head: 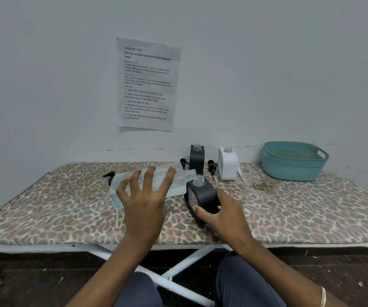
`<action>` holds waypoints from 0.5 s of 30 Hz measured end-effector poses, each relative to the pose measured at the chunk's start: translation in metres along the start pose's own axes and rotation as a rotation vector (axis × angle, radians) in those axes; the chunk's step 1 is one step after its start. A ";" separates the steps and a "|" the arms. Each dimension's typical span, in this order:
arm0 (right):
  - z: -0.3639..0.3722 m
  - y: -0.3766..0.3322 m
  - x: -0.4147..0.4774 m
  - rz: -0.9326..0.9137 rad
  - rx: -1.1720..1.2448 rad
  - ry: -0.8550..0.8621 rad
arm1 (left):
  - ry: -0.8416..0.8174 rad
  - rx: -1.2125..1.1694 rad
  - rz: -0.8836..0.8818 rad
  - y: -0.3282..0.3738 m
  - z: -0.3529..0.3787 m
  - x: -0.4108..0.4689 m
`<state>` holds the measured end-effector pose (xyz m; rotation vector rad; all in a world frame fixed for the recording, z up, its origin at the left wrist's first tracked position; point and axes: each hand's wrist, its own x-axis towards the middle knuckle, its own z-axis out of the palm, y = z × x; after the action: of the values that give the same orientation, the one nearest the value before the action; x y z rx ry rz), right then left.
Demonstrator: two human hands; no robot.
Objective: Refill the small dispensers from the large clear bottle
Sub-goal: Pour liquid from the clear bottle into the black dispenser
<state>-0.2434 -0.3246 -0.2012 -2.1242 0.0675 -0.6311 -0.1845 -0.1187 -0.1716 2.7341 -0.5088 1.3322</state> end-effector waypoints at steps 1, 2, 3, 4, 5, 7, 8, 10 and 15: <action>0.000 0.000 0.000 0.000 0.000 -0.001 | -0.001 0.000 0.001 0.000 0.000 0.000; 0.000 0.000 0.000 0.000 0.000 -0.001 | -0.001 -0.001 0.001 0.000 0.000 0.000; 0.000 0.001 0.000 0.000 -0.001 0.000 | -0.001 -0.001 0.001 0.000 0.000 0.000; 0.001 0.001 0.000 0.000 -0.002 0.002 | -0.001 0.000 0.000 0.000 0.000 0.000; 0.001 0.001 0.000 0.000 -0.003 0.002 | -0.002 0.001 0.000 0.000 0.000 0.000; 0.001 0.002 0.000 -0.002 -0.006 0.003 | -0.005 0.002 -0.001 0.000 -0.001 0.000; 0.001 0.002 0.000 -0.004 -0.006 0.003 | -0.006 0.001 -0.002 0.000 -0.001 0.000; 0.001 0.002 0.000 -0.005 -0.003 0.001 | -0.008 0.001 -0.004 0.000 -0.001 0.001; 0.001 0.002 -0.001 -0.009 0.004 0.000 | -0.009 0.000 -0.004 0.001 -0.002 0.001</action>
<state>-0.2433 -0.3249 -0.2031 -2.1213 0.0569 -0.6362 -0.1856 -0.1192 -0.1700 2.7405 -0.5032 1.3200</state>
